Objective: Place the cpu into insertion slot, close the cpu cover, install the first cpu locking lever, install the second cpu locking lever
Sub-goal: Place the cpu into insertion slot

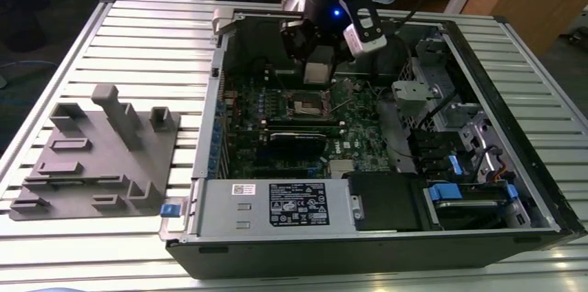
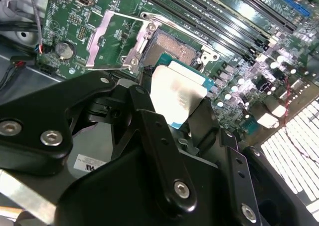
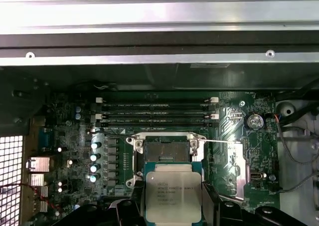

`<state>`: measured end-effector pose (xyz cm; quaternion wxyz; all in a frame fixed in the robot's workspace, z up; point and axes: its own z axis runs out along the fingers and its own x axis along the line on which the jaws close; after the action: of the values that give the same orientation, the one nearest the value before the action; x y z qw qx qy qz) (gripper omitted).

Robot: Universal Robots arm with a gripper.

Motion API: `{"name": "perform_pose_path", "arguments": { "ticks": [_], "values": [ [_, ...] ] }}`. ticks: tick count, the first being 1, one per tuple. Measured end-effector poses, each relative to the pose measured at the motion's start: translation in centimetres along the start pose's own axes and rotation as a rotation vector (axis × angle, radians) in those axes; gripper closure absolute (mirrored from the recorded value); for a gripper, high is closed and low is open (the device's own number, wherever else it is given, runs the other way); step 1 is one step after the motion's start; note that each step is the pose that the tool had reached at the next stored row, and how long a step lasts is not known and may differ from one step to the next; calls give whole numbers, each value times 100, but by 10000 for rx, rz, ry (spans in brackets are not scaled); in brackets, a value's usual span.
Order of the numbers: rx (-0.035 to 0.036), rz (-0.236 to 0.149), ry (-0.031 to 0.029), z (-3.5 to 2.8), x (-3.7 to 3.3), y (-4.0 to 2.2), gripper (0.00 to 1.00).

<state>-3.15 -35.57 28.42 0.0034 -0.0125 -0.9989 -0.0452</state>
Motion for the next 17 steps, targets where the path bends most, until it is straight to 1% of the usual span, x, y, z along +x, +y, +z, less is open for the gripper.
{"name": "perform_pose_path", "arguments": {
  "ticks": [4, 11, 14, 17],
  "values": [
    [0, 0, -8, 72, 4, -6, 46],
    [-3, -9, -43, 195, 16, -18, 46],
    [-1, -10, -47, 205, 17, -19, 46],
    [-3, -41, -138, 233, 19, -21, 46]
  ]
}}
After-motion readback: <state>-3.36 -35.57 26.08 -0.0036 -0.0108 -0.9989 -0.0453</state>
